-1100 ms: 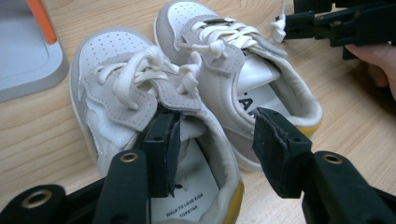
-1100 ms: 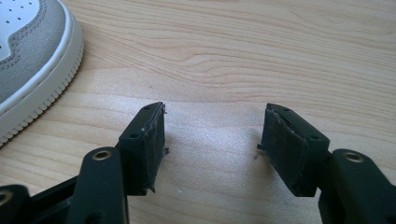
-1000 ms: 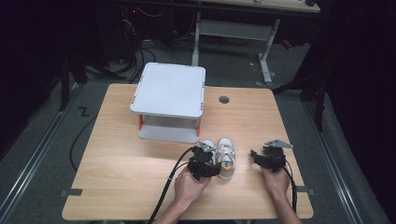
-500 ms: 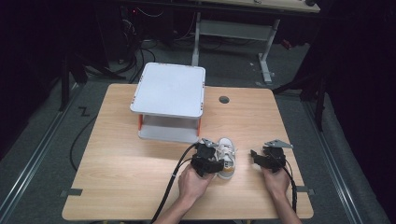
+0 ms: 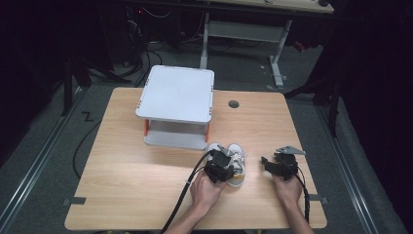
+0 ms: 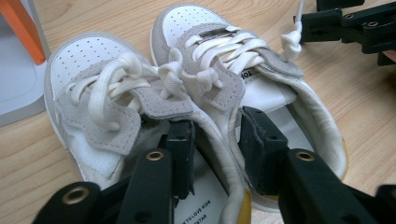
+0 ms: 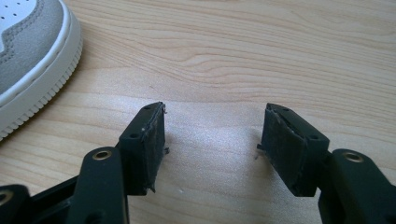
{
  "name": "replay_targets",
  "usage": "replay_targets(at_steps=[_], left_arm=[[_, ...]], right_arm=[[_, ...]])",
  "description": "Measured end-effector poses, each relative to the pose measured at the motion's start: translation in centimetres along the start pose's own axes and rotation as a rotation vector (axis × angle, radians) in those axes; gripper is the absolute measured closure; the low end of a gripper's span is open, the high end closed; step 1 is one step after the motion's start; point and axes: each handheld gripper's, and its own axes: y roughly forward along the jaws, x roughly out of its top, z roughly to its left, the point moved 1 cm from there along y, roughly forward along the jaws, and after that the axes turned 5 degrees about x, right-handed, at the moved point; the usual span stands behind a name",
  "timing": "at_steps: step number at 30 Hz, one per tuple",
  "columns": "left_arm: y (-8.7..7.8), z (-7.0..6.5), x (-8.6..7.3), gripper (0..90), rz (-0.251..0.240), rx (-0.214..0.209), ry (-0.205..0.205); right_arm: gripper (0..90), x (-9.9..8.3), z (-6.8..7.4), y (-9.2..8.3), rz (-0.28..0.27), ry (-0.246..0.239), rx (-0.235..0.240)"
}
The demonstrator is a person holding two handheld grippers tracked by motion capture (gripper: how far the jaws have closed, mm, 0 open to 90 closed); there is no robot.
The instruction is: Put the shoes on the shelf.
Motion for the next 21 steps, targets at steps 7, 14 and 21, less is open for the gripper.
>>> replay_targets(at_steps=[7, 14, 21], left_arm=[[-0.3, 0.1, -0.4, 77.5, -0.009, -0.033, -0.007], [-0.6, 0.4, -0.7, 79.5, -0.022, -0.048, 0.018], [-1.3, 1.1, -0.8, 80.2, -0.044, -0.095, 0.025]], right_arm=[[39.7, 0.0, 0.0, 0.0, 0.000, 0.000, 0.000], [39.7, 0.0, 0.0, 0.0, 0.001, -0.001, 0.000], [39.6, 0.0, 0.0, 0.0, 0.001, -0.001, 0.001]])
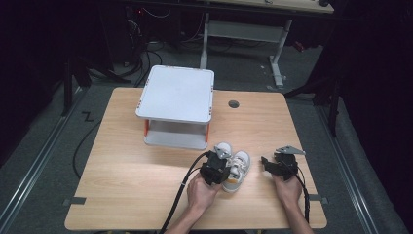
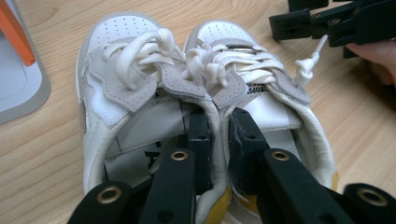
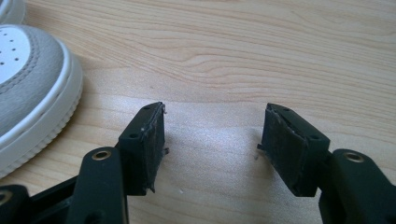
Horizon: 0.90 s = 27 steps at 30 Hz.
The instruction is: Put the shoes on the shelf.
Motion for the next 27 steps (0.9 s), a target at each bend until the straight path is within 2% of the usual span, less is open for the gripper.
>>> replay_targets(at_steps=[5, 8, 15, 27], left_arm=[[-0.3, 0.2, 0.0, 80.1, 0.006, -0.012, 0.024], [-0.6, 0.3, 0.0, 80.1, 0.004, -0.023, 0.025], [-2.0, 0.7, 0.1, 80.1, -0.038, -0.057, 0.024], [-4.0, 1.4, -0.4, 80.0, -0.072, -0.072, 0.042]], right_arm=[[39.6, 0.0, 0.0, 0.0, 0.000, 0.000, 0.000], [39.6, 0.0, 0.0, 0.0, 0.000, 0.000, 0.000], [39.6, 0.0, 0.0, 0.0, 0.000, -0.002, 0.000], [39.1, 0.0, 0.0, 0.0, 0.000, -0.001, 0.002]])
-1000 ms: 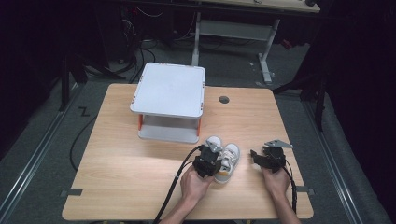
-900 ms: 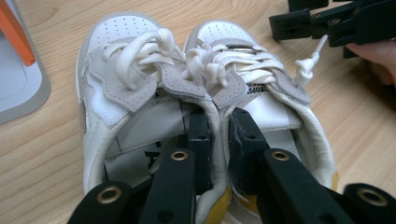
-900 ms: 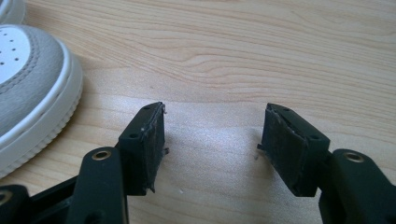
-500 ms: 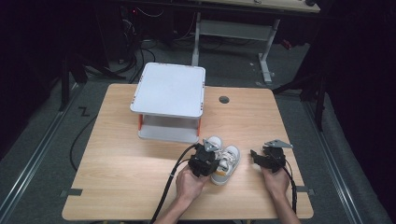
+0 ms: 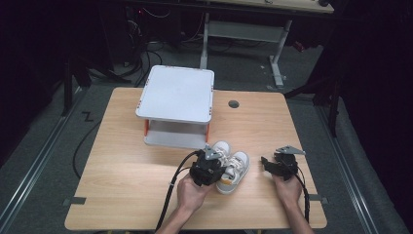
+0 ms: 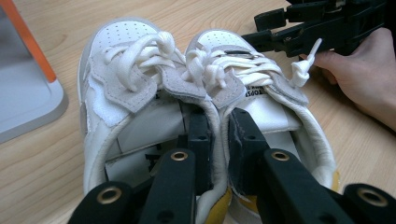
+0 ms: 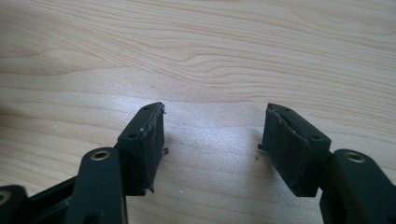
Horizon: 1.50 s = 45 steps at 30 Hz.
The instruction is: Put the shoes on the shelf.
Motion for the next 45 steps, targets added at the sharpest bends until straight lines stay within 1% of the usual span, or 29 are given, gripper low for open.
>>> replay_targets(at_steps=[7, 13, 19, 24, 26, 28, 30, 31, 32, 33, 34, 37, 39, 41, 45], left_arm=[[-1.0, 0.5, -0.2, 80.0, -0.012, 0.016, 0.008], [-1.9, 1.0, -0.5, 80.0, -0.025, 0.027, 0.001], [-2.8, 1.3, -0.7, 80.0, -0.033, 0.039, 0.013], [-3.7, 1.7, -1.0, 80.1, -0.030, 0.048, 0.023], [-4.0, 2.0, -1.1, 80.1, -0.033, 0.052, 0.018], [-4.4, 2.4, -1.2, 80.1, -0.036, 0.054, 0.010], [-4.8, 2.9, -1.4, 80.1, -0.042, 0.061, 0.001], [-4.9, 3.1, -1.4, 80.1, -0.045, 0.065, -0.003], [-5.1, 3.2, -1.5, 80.1, -0.046, 0.068, -0.005], [-5.3, 3.4, -1.5, 80.1, -0.048, 0.072, -0.012], [-5.4, 3.6, -1.6, 80.1, -0.050, 0.075, -0.011], [-5.9, 4.3, -1.7, 80.1, -0.055, 0.092, -0.027], [-6.1, 4.7, -1.9, 80.1, -0.060, 0.104, -0.035], [-6.3, 5.2, -2.0, 80.1, -0.063, 0.116, -0.043], [-6.6, 6.0, -2.1, 80.1, -0.067, 0.133, -0.058]], right_arm=[[39.0, 0.0, 0.0, 0.0, 0.000, 0.000, 0.000], [39.7, 0.0, 0.0, 0.0, -0.001, -0.002, 0.000], [50.0, 0.0, 0.2, 0.0, -0.007, -0.022, 0.016], [54.8, 0.1, 0.1, 0.1, -0.012, -0.024, 0.028], [55.3, 0.2, 0.2, 0.1, -0.005, -0.019, 0.033], [55.2, 0.4, 0.2, 0.0, 0.008, -0.011, 0.064], [54.6, 0.7, 0.4, -0.2, 0.022, 0.007, 0.118], [54.3, 0.8, 0.7, -0.4, 0.006, 0.007, 0.145], [54.1, 0.9, 1.0, -0.5, -0.007, -0.004, 0.157], [54.2, 1.0, 1.1, -0.6, -0.014, -0.014, 0.165], [54.5, 1.1, 1.5, -0.8, -0.022, -0.026, 0.171], [56.0, 1.7, 2.1, -1.1, -0.004, -0.045, 0.191], [56.3, 2.2, 2.6, -1.3, -0.009, -0.057, 0.212], [56.2, 2.7, 3.0, -1.4, -0.024, -0.071, 0.223], [56.3, 3.7, 3.6, -1.5, -0.042, -0.077, 0.249]])
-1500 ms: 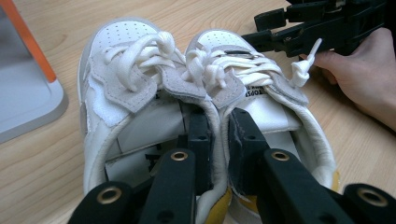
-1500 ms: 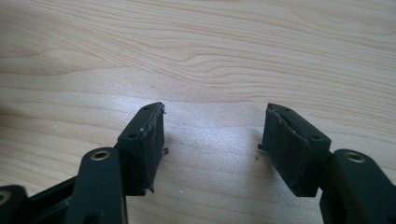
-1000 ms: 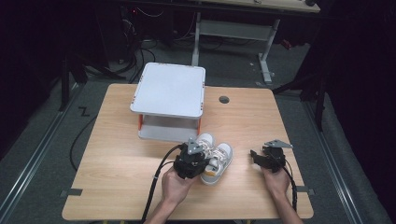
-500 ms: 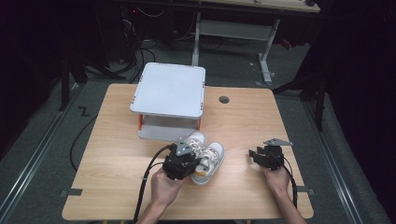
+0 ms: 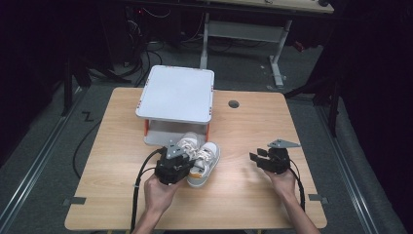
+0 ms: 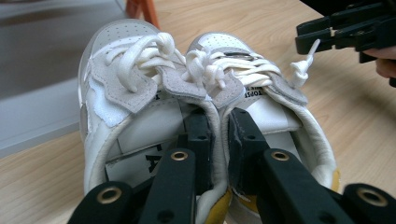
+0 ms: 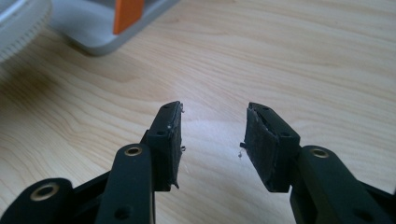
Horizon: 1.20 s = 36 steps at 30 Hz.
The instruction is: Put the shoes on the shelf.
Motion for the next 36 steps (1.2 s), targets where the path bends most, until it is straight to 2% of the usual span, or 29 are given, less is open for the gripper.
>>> replay_targets(at_steps=[5, 10, 13, 16, 21, 26, 31, 36], left_arm=[[0.1, 1.0, 0.0, 80.1, -0.005, 0.025, -0.013], [0.4, 2.1, 0.0, 80.1, -0.001, 0.050, -0.029], [0.7, 2.6, 0.0, 80.1, 0.003, 0.063, -0.031], [1.1, 3.1, 0.0, 80.1, 0.007, 0.078, -0.034], [1.7, 4.0, 0.0, 80.0, 0.009, 0.093, -0.050], [2.4, 4.9, 0.3, 80.0, 0.015, 0.125, -0.051], [3.0, 5.5, 0.3, 80.0, 0.018, 0.144, -0.057], [4.0, 6.1, 0.5, 80.1, 0.025, 0.166, -0.059]], right_arm=[[57.3, 1.2, 0.6, 0.1, -0.021, -0.016, 0.024], [61.8, 2.6, 1.4, 0.0, -0.048, -0.058, 0.046], [63.6, 3.6, 2.0, 0.0, -0.062, -0.075, 0.076], [63.6, 4.5, 2.3, 0.0, -0.072, -0.076, 0.107], [61.1, 6.1, 3.3, 0.0, -0.104, -0.102, 0.112], [60.9, 7.9, 4.5, 0.1, -0.137, -0.135, 0.147], [62.2, 10.2, 5.9, 0.6, -0.139, -0.181, 0.154], [63.2, 12.1, 6.9, 1.2, -0.136, -0.207, 0.166]])
